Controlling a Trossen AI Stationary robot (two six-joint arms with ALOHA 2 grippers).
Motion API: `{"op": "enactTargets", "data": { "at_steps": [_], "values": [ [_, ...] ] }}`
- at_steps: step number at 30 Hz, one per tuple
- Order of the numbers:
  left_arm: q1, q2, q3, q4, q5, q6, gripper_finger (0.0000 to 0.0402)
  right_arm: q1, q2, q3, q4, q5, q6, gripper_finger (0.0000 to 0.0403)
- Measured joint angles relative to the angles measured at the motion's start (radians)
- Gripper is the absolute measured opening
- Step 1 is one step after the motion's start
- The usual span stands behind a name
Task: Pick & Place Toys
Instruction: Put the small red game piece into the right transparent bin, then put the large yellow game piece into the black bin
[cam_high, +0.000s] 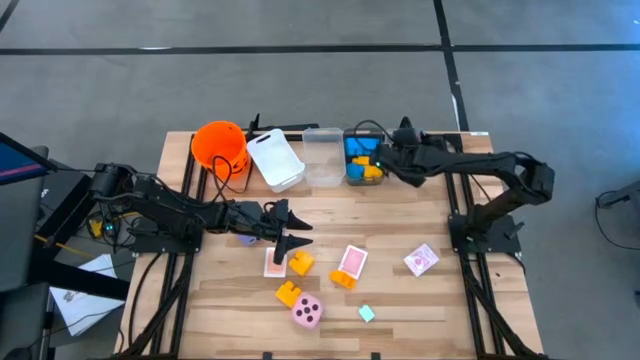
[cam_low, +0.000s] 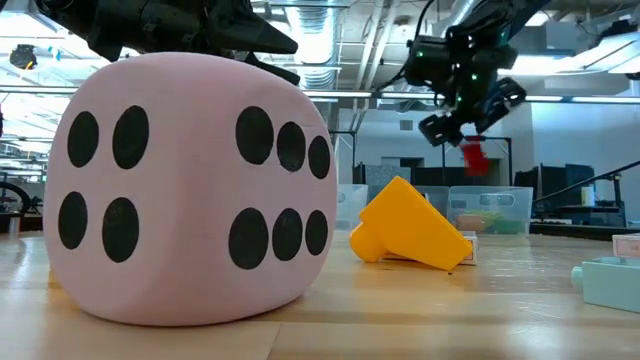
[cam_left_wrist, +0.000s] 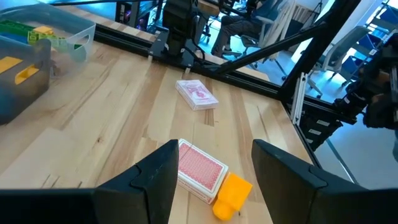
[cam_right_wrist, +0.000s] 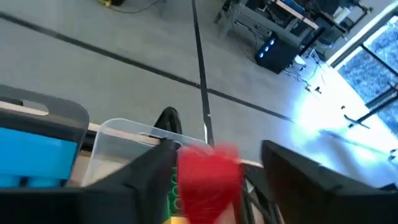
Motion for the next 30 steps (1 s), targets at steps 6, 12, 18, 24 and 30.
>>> {"op": "enactTargets", "data": {
  "at_steps": [6, 12, 18, 24, 30],
  "values": [
    [0.0, 0.0, 0.0, -0.003, 0.0, 0.013, 0.0198, 0.004, 0.015, 0.001, 0.032, -0.085, -0.099, 0.0345],
    [0.001, 0.0, 0.0, -0.002, 0.0, 0.042, 0.0198, 0.118, 0.014, 0.001, -0.04, -0.312, -0.114, 0.0385],
    [0.004, 0.0, 0.0, 0.01, -0.001, 0.092, 0.0198, 0.403, 0.014, 0.001, -0.032, -0.434, -0.073, 0.0389],
    [0.004, 0.0, 0.0, 0.046, 0.007, 0.125, 0.0198, 0.745, 0.014, 0.001, 0.104, -0.393, 0.113, 0.0384],
    [-0.038, 0.009, 0.004, 0.053, 0.01, 0.26, 0.0198, 0.998, 0.037, 0.001, 0.342, -0.214, 0.175, 0.0384]
  ]
}}
